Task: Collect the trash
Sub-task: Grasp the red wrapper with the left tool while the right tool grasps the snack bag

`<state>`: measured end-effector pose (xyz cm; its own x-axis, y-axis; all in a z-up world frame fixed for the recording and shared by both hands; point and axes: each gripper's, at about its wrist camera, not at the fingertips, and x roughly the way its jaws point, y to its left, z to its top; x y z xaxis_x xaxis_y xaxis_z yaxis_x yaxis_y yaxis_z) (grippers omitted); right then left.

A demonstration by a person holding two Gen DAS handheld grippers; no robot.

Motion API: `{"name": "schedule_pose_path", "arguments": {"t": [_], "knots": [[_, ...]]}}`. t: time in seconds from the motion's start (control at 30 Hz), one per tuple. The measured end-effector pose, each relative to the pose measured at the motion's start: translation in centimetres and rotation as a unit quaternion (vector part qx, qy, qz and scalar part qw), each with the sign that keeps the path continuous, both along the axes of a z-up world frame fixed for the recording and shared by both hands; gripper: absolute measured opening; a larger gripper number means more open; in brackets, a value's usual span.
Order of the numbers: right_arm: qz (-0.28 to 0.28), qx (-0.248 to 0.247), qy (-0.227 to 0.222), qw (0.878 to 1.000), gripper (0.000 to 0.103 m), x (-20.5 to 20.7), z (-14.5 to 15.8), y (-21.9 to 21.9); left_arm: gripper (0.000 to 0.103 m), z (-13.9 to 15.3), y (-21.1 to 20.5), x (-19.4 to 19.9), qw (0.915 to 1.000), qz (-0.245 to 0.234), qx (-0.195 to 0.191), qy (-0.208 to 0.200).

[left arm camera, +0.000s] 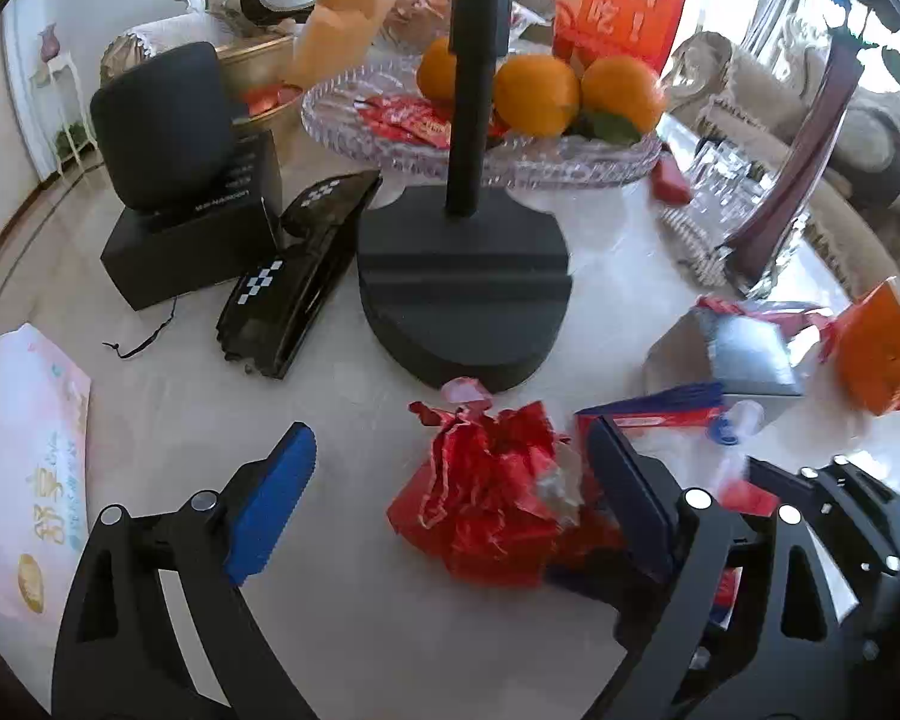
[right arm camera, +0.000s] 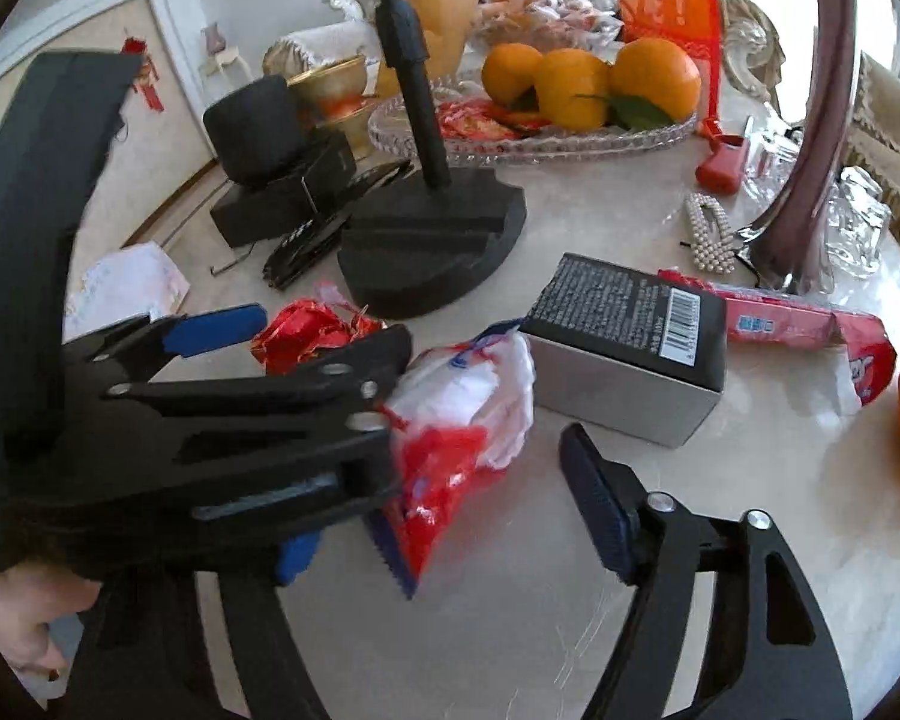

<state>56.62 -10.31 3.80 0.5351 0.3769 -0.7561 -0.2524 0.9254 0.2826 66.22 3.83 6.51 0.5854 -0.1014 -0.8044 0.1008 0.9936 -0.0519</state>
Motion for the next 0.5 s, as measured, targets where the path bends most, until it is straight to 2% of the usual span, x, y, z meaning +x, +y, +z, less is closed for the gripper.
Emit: {"name": "schedule_pose_path", "arguments": {"t": [0.03, 0.07, 0.1, 0.17, 0.23, 0.33, 0.5], "knots": [[-0.002, -0.008, -0.001, 1.000, 0.052, 0.1, 0.1, 0.0, 0.089, -0.3, 0.0, 0.2, 1.0000, 0.007, 0.002, 0.002], [-0.003, -0.015, -0.003, 1.000, 0.044, 0.4, 0.0, 0.3, 0.082, -0.4, 0.1, 0.2, 0.9999, 0.009, -0.001, 0.005], [0.001, -0.013, -0.003, 1.000, 0.042, 0.3, 0.0, 0.1, 0.074, -0.4, 0.1, 0.2, 0.9999, 0.009, 0.004, -0.002], [0.006, -0.006, -0.001, 1.000, 0.040, 0.0, 0.0, -0.4, 0.045, -0.2, -0.1, -0.1, 0.9996, 0.009, 0.024, -0.009], [0.004, 0.005, 0.005, 1.000, 0.039, -0.4, 0.1, -1.1, 0.040, 0.3, 0.3, -0.4, 0.9998, 0.012, 0.013, -0.012], [-0.003, 0.032, 0.014, 0.999, 0.038, -1.2, 0.3, -1.9, 0.040, 1.0, 1.0, -1.6, 0.9998, 0.015, -0.005, -0.014], [-0.013, 0.049, 0.011, 0.999, 0.038, -4.8, 1.2, -3.5, 0.040, 1.1, 1.9, -5.5, 0.9999, 0.010, -0.007, -0.006]]}}
